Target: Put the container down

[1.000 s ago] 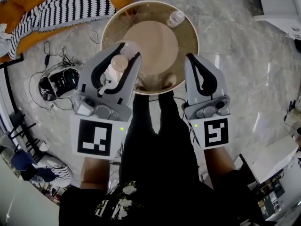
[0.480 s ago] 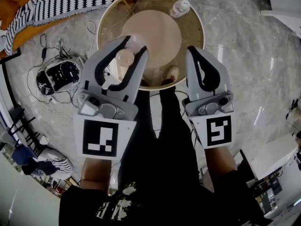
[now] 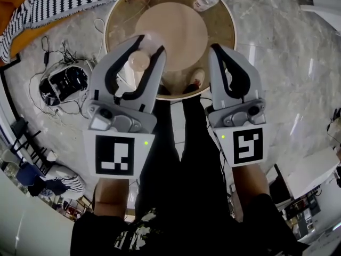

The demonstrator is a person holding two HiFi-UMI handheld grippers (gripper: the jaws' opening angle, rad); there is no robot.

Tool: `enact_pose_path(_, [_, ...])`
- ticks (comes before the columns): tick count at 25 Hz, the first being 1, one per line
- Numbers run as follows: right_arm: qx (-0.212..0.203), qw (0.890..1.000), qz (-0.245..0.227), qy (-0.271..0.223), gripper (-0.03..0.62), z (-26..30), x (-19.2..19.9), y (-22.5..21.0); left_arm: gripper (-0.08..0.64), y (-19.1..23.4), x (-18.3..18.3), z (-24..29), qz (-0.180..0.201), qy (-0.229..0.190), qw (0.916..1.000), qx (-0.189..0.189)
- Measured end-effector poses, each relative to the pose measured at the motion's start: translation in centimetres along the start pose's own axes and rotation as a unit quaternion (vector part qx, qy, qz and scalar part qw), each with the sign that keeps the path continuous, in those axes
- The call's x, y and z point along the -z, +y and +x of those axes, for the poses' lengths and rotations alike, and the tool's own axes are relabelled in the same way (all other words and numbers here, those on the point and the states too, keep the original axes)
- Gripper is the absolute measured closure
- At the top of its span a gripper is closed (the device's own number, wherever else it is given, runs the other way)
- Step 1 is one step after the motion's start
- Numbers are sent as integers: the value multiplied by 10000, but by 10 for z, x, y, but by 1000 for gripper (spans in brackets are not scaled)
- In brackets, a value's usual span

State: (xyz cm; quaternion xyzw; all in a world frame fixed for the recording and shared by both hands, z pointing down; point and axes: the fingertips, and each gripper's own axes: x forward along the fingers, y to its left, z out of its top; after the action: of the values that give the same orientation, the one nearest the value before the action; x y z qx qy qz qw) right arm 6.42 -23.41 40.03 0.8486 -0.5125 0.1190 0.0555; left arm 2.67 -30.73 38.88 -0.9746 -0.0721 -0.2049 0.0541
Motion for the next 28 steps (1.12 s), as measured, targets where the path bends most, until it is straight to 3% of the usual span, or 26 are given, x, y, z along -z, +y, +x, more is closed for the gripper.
enact_pose_path(3, [29, 10000, 61, 2, 597, 6, 12, -5, 428, -4, 11, 9, -65, -113, 9999, 0])
enact_pose_path(18, [9, 9994, 299, 169, 597, 39, 76, -5, 428, -4, 81, 48, -98, 181, 9998, 6])
enact_pose_path(28, [17, 9991, 207, 357, 597, 52, 121, -22, 428, -5, 120, 72, -170, 248, 9995, -63])
